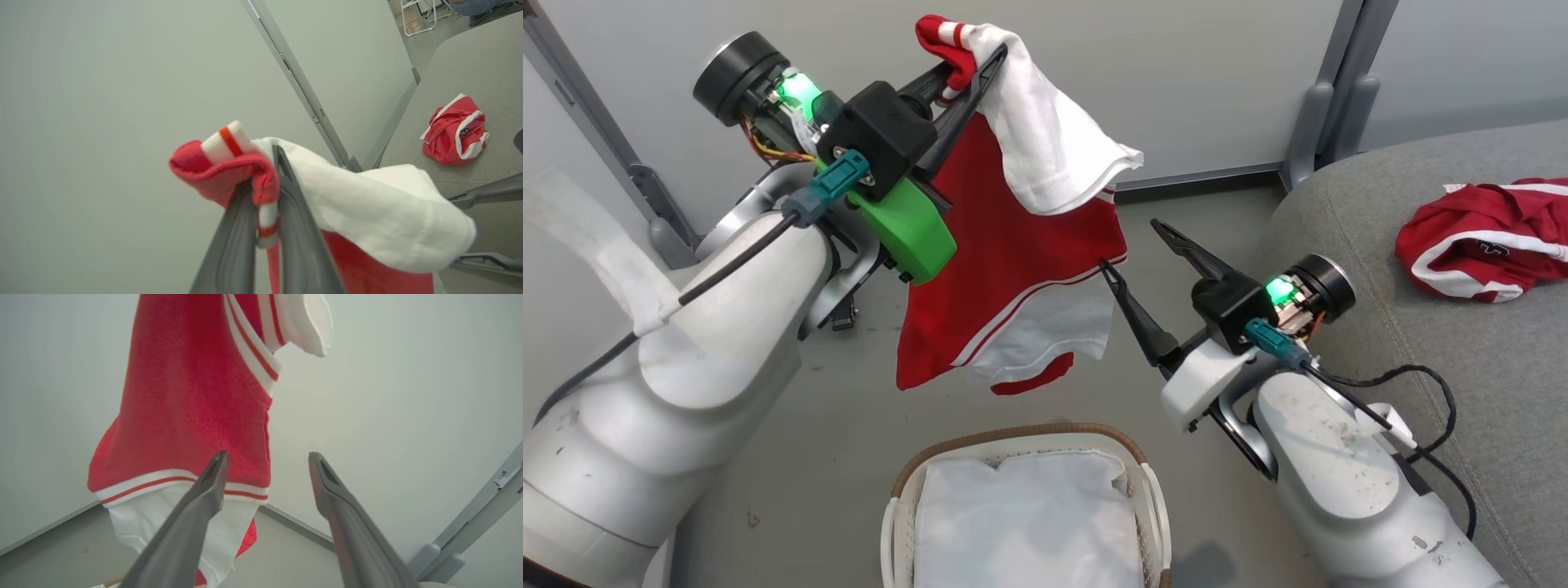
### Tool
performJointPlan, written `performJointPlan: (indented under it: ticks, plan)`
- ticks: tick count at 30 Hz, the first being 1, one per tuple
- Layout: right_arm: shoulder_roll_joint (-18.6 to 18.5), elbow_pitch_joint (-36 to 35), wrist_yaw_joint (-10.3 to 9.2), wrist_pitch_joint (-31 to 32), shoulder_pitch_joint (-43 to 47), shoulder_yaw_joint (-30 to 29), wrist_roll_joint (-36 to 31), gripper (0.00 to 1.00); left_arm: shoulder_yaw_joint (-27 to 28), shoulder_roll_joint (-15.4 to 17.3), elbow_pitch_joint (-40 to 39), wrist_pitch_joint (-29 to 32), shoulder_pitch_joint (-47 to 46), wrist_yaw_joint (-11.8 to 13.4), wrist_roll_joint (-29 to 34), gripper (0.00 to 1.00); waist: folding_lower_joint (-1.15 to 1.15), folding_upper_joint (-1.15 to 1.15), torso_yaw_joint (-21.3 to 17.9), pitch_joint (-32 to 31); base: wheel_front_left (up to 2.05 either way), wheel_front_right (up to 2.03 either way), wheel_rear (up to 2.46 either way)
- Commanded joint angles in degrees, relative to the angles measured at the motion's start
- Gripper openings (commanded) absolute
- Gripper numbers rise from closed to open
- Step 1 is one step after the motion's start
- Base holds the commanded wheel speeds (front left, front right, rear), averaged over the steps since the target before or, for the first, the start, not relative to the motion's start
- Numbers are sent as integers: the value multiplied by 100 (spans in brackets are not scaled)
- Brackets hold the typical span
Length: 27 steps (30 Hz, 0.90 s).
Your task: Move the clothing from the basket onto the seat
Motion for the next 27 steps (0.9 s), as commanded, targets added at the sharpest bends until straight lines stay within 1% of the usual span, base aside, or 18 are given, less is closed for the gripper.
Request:
performJointPlan:
  ticks: [1, 8, 11, 14, 15, 16, 17, 18, 19, 20, 25, 27]
  plan:
    - [-20, 121, -8, -14, -166, 117, 11, 100, -31, -26, 26, -46, -118, 5, -34, 0, 0, 0, 17, -13, 0, 0, 0]
    - [-95, 673, -8, -14, -690, 576, 173, 100, -224, -127, 49, -115, -155, 7, -118, 0, 0, 0, 110, -82, 0, 0, 0]
    - [-107, 949, -8, -13, -860, 872, 354, 100, -309, -164, 21, -162, -170, 7, -169, 0, 0, 0, 158, -106, 0, 0, 0]
    - [-101, 1175, -8, -14, -982, 1206, 675, 100, -378, -202, -12, -204, -162, 7, -258, 0, 0, 0, 197, -124, 0, 0, 0]
    - [-96, 1297, -8, -14, -1073, 1411, 909, 81, -415, -237, -30, -224, -148, 7, -340, 0, 0, 0, 218, -134, 0, 0, 0]
    - [-94, 1356, -8, -14, -1109, 1516, 1015, 43, -431, -246, -36, -228, -144, 7, -368, 0, 0, 0, 228, -139, 0, 0, 0]
    - [-92, 1395, -8, -14, -1134, 1588, 1094, 35, -445, -253, -40, -228, -141, 7, -387, 0, 0, 0, 237, -141, 0, 0, 0]
    - [-92, 1424, -8, -14, -1159, 1661, 1194, 18, -463, -261, -43, -235, -126, 7, -425, 0, 0, 0, 247, -143, 0, 0, 0]
    - [-92, 1436, -8, -14, -1177, 1705, 1265, 6, -474, -261, -43, -248, -106, 7, -446, 0, 0, 0, 255, -145, 0, 0, 0]
    - [-102, 1441, -8, -14, -1192, 1747, 1324, 0, -473, -244, -34, -255, -70, 7, -473, 0, 0, 0, 261, -149, 0, 0, 0]
    - [-198, 1352, -8, -14, -1111, 1827, 1496, 0, -395, -166, 41, -348, 190, 89, -654, 0, 0, 0, 262, -162, 0, 0, 0]
    - [-234, 1303, -8, -14, -1052, 1762, 1542, 0, -327, -155, 66, -425, 369, 166, -755, 17, 0, 0, 251, -167, 0, 0, 0]
